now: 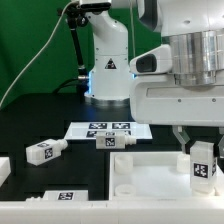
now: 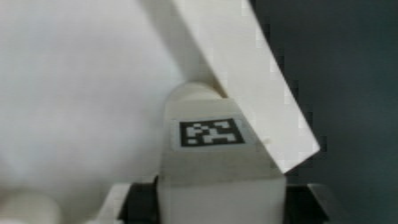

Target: Assemble one leg

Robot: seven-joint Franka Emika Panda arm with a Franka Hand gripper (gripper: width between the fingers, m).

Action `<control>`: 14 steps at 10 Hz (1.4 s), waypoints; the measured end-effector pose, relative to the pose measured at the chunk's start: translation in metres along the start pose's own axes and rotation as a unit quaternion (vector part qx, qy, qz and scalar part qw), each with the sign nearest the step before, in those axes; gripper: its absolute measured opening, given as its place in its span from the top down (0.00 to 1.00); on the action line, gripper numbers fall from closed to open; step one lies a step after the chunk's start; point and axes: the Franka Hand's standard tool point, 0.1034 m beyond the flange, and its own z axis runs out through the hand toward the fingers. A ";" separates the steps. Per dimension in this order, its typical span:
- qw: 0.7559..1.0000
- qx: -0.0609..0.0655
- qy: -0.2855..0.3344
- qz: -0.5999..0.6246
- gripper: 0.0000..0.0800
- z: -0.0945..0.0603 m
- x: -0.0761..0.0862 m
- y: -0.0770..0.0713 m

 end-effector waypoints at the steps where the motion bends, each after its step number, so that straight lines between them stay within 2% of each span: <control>1: 0.999 0.000 0.000 0.044 0.64 0.000 0.000 0.000; 4: 0.998 0.001 -0.003 0.062 0.64 0.000 -0.001 0.000; 5: 0.999 0.001 -0.003 0.039 0.42 0.000 -0.001 0.000; 6: 1.000 0.000 -0.004 0.007 0.27 0.000 -0.001 0.000; 7: 0.998 -0.004 0.002 -0.068 0.27 0.000 -0.002 -0.002; 8: 0.992 -0.010 0.006 -0.129 0.20 -0.002 -0.004 -0.005; 11: 0.974 -0.011 0.005 -0.225 0.19 -0.001 -0.003 -0.004; 12: 0.960 -0.014 0.007 -0.279 0.19 -0.001 -0.002 -0.004; 13: 0.940 -0.024 0.012 -0.341 0.19 0.000 -0.002 -0.004; 14: 0.925 -0.026 0.010 -0.378 0.19 -0.001 -0.001 -0.003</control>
Offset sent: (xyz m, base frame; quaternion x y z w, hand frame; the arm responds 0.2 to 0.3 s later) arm 0.0000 0.0000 0.0000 0.0000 0.0000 0.0000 1.0000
